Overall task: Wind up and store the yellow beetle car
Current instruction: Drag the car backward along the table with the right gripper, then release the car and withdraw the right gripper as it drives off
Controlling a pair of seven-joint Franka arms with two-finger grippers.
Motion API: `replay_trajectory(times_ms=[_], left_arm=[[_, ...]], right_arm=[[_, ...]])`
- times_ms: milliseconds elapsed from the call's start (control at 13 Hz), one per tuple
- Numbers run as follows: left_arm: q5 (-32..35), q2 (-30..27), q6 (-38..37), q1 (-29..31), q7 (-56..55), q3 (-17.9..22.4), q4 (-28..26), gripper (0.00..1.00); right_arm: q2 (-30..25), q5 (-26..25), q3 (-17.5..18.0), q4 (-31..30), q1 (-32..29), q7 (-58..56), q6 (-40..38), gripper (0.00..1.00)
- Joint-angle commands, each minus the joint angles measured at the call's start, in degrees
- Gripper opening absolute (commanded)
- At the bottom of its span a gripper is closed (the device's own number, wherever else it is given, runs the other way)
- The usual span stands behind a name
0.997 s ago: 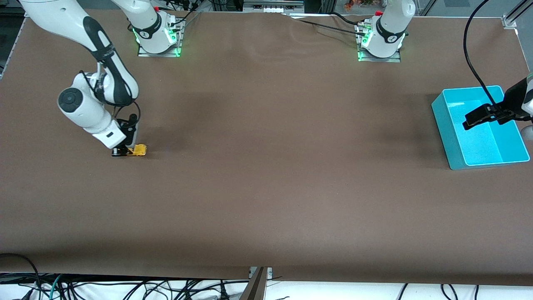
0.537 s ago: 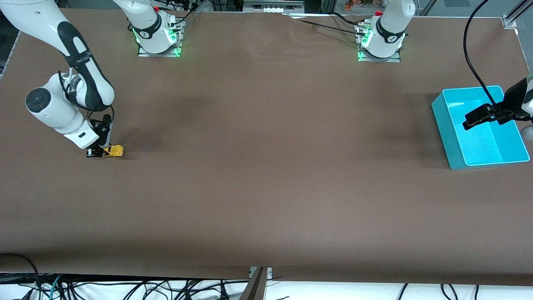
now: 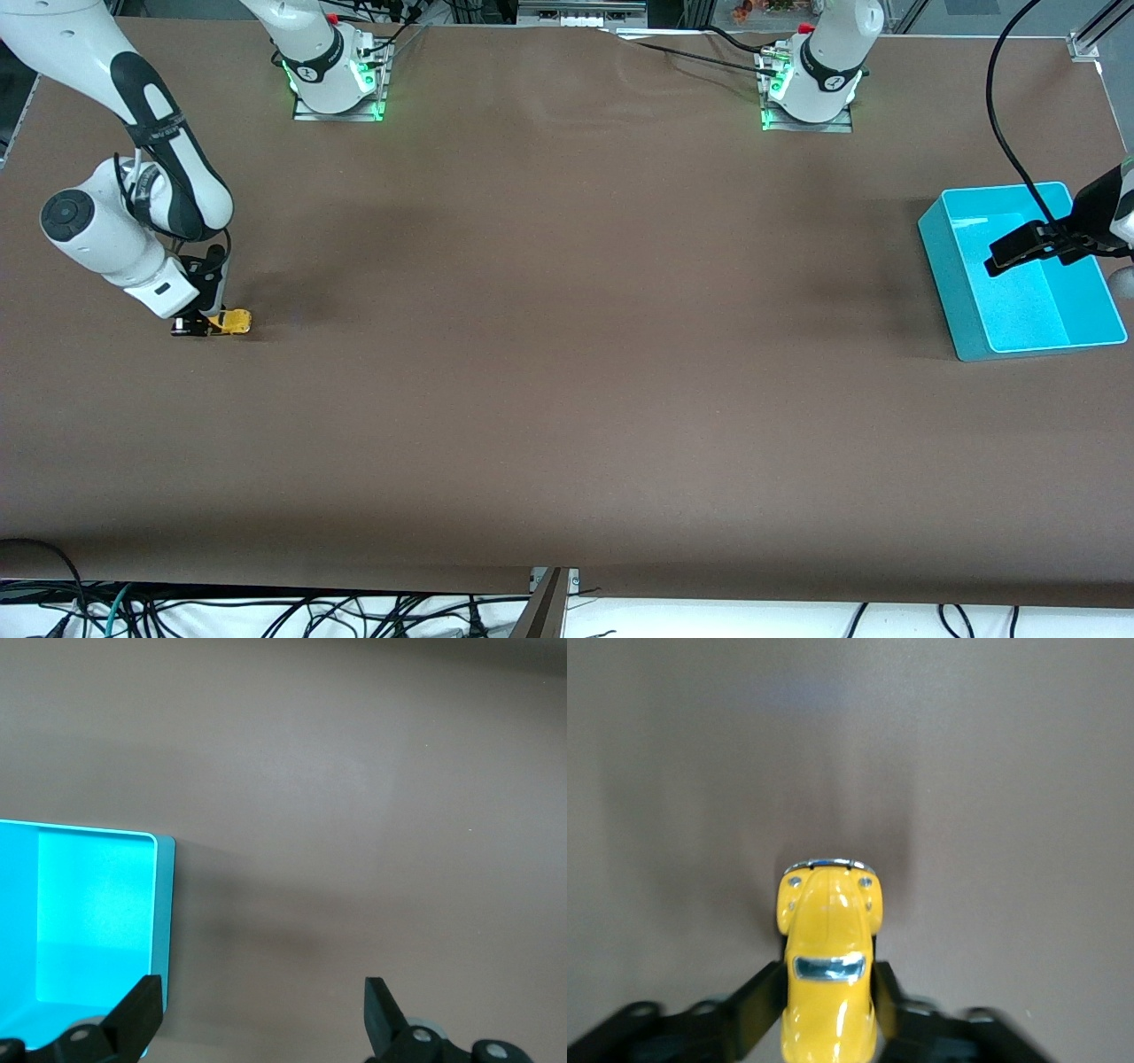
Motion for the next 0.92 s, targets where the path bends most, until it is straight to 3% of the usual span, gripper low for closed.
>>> replay_trajectory(times_ms=[0, 307, 460, 843], left_arm=[[-0.50, -0.29, -0.30, 0.61, 0.47, -0.33, 0.68, 1.00], [-0.50, -0.29, -0.39, 0.61, 0.47, -0.33, 0.68, 1.00], [-0.50, -0.29, -0.39, 0.61, 0.47, -0.33, 0.68, 1.00], [-0.50, -0.29, -0.30, 0.61, 0.38, -0.33, 0.68, 1.00]], right_arm=[[2.69, 0.19, 2.38, 4.41, -0.67, -0.80, -2.96, 1.00], [1.09, 2.74, 3.62, 21.87, -0.24, -0.80, -28.70, 1.00], [1.09, 2.74, 3.62, 25.77, -0.15, -0.71, -33.39, 1.00], [-2.33, 4.49, 3.44, 27.27, -0.23, 4.27, -36.04, 1.00]])
